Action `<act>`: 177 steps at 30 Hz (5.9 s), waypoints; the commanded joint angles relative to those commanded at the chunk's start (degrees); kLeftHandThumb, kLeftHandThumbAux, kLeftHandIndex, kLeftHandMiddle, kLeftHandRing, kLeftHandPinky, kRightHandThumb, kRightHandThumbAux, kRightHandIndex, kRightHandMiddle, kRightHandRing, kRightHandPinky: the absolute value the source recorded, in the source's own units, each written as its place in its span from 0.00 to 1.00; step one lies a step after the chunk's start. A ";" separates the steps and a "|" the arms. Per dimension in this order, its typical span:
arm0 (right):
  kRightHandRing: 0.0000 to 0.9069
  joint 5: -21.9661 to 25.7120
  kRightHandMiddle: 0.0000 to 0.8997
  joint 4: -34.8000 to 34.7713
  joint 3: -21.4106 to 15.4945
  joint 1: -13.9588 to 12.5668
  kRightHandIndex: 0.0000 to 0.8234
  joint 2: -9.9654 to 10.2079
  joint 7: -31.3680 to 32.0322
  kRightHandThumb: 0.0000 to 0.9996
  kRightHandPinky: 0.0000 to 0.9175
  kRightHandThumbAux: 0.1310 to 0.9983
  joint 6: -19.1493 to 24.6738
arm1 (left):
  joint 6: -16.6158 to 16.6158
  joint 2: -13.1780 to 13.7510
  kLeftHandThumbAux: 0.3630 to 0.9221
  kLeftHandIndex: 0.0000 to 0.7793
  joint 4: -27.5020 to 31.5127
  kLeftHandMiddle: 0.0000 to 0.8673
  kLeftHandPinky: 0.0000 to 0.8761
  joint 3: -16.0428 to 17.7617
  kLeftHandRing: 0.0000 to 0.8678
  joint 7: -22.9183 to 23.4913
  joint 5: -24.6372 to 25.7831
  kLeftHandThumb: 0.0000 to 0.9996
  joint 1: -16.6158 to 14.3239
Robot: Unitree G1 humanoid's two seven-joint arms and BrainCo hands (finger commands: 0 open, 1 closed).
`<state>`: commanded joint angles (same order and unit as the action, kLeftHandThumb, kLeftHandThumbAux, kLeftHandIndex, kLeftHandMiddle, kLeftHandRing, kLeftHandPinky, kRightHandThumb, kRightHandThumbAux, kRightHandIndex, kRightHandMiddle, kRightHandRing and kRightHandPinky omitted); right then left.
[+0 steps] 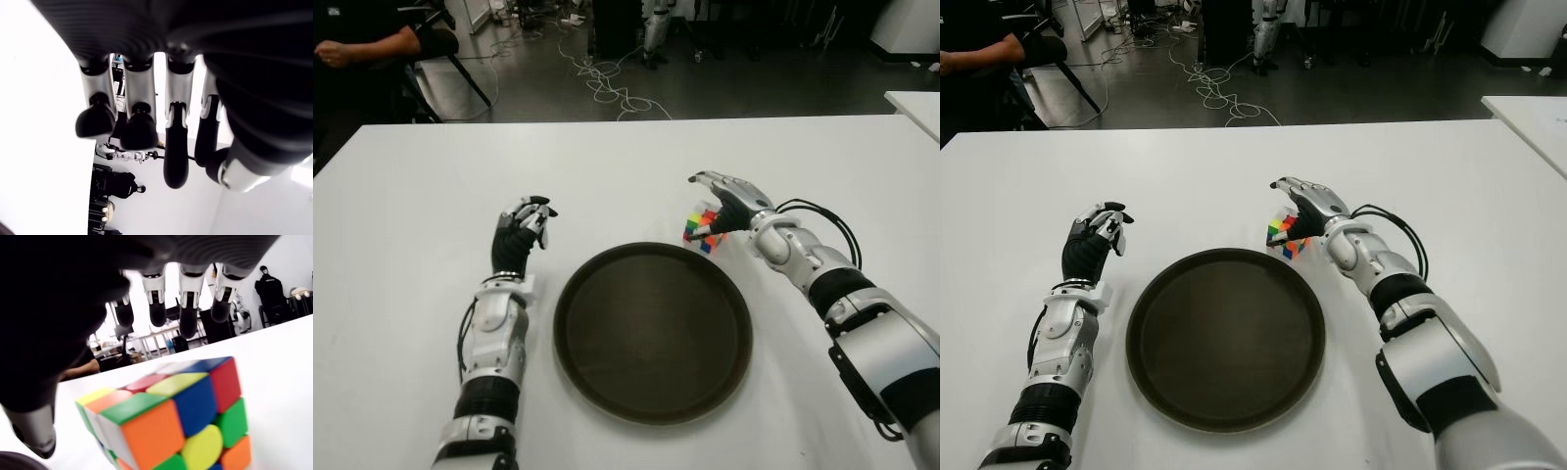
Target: Pick up the Rubik's Cube and put it in the plate
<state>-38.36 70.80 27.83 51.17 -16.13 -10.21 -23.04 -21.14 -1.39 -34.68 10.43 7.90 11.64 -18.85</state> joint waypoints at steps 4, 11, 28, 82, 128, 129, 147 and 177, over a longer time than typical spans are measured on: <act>0.15 0.16 0.13 -0.12 -0.06 -0.07 0.11 -0.16 -0.05 0.00 0.15 0.61 -0.30 | -0.23 -0.09 0.53 0.54 -0.16 0.62 0.91 0.12 0.92 0.18 0.23 0.86 -0.01; 0.15 0.13 0.13 -0.16 0.07 0.05 0.11 -0.44 0.36 0.00 0.15 0.60 -0.39 | -0.96 -0.19 0.53 0.54 -0.36 0.62 0.92 0.09 0.92 0.15 0.14 0.86 -0.06; 0.15 0.51 0.14 -0.18 -0.19 -0.04 0.12 -0.88 0.45 0.00 0.15 0.59 -1.02 | -0.35 -0.26 0.54 0.54 -0.33 0.61 0.92 0.03 0.91 0.35 0.40 0.86 -0.09; 0.17 0.20 0.17 0.77 2.61 -0.42 0.18 1.18 6.87 0.00 0.17 0.67 -1.32 | -1.18 -0.49 0.54 0.54 0.12 0.61 0.92 0.38 0.91 0.75 1.10 0.85 0.01; 0.18 0.29 0.19 1.64 2.40 0.10 0.21 0.85 4.74 0.00 0.18 0.69 -1.25 | -0.79 0.05 0.53 0.54 0.11 0.62 0.92 0.34 0.91 0.78 0.38 0.86 -0.01; 0.19 0.36 0.19 1.76 2.30 0.13 0.21 0.75 4.57 0.00 0.18 0.69 -1.26 | -0.70 0.06 0.53 0.54 0.17 0.62 0.92 0.32 0.91 0.80 0.37 0.86 0.00; 0.16 1.13 0.16 2.24 0.34 0.36 0.18 -0.24 1.03 0.00 0.16 0.65 -1.31 | -1.37 0.07 0.53 0.54 0.02 0.61 0.92 0.26 0.91 0.99 0.30 0.86 0.06; 0.15 1.26 0.16 2.15 -1.45 0.99 0.18 -1.33 1.50 0.00 0.13 0.65 1.10 | -0.98 0.05 0.53 0.54 -0.45 0.62 0.92 0.26 0.91 1.10 0.30 0.86 -0.21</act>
<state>-37.10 72.95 26.38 52.16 -17.46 -8.71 -21.94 -22.12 -1.35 -35.13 10.69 8.99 11.93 -19.07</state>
